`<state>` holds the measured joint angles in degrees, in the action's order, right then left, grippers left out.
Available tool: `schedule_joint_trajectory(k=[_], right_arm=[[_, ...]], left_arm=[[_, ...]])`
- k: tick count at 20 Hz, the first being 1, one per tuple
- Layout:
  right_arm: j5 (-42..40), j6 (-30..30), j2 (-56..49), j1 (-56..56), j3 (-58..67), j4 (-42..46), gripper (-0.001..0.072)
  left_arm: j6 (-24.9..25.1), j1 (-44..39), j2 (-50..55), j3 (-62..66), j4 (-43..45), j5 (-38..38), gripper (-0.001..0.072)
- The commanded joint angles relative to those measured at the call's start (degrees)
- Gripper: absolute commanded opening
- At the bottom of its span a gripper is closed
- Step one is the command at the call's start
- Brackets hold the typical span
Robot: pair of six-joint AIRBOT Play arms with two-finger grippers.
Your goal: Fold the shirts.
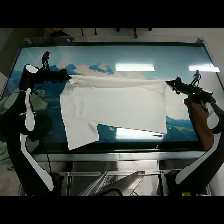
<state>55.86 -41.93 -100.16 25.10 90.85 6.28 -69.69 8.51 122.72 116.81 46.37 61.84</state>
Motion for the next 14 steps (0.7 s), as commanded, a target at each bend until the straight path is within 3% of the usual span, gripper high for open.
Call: schedule_joint_trajectory(k=[1,6,7,8,9,12,14], right_arm=[[1.38,-0.09,2.34,-1.46,2.99,6.78,0.0019],[-0.11,-1.31,2.6,-4.61,4.42,11.65,0.0021],[-0.09,-1.31,2.6,-5.4,4.42,11.98,0.0055],[-0.07,-1.33,2.8,-5.88,4.48,11.96,0.0191],[0.52,-1.36,3.32,-5.95,4.68,11.96,0.0256],[4.72,-4.11,7.74,-4.44,4.81,16.5,0.0257],[9.57,-11.69,12.35,-2.08,4.74,27.76,0.0383]], left_arm=[[-0.22,-0.02,-1.49,-0.02,0.63,-0.72,0.0027],[-0.26,-0.61,-2.23,-0.04,0.07,-0.15,0.0029],[-0.31,-0.83,-2.25,-0.02,-0.57,0.37,0.005],[-0.35,-1.01,-2.38,-0.02,-2.25,1.07,0.0422],[-0.96,-0.94,-2.73,-0.02,-4.5,1.84,0.0668],[-1.36,1.27,-6.58,-0.02,-5.09,6.1,0.0671],[-4.15,4.46,-10.45,-0.07,-1.29,13.66,0.0671]])
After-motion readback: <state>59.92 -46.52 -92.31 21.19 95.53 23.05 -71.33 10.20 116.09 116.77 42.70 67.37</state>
